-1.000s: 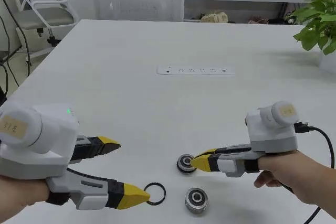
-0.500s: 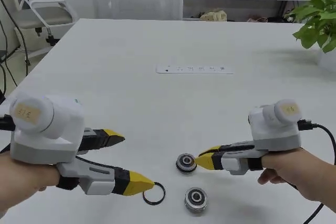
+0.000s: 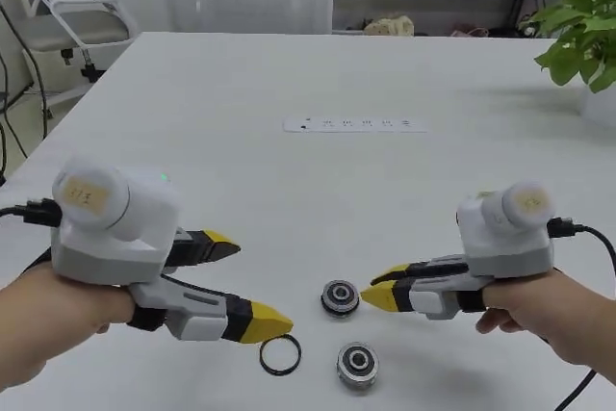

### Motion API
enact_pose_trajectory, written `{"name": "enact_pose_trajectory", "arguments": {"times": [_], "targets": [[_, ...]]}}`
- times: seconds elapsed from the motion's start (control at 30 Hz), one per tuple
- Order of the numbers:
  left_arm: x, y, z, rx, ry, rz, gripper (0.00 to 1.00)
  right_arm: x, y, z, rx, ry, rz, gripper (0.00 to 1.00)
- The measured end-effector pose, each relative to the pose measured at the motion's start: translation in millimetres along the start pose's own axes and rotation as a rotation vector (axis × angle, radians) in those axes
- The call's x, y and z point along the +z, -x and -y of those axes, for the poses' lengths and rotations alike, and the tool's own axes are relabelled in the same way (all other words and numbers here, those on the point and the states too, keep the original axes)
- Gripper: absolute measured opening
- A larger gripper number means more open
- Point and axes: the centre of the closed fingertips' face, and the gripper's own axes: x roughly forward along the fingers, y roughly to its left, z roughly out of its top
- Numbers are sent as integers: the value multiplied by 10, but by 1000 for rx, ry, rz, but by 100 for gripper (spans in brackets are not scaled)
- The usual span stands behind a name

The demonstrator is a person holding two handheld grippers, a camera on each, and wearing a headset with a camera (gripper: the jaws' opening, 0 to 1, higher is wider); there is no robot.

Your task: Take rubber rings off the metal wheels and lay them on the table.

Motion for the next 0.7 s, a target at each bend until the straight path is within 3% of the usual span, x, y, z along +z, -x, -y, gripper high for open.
{"name": "enact_pose_trajectory", "arguments": {"times": [0.7], "targets": [[17,-357,-49,-37,-19,-29,60,-98,-53,58,-12,88,-41,21]]}}
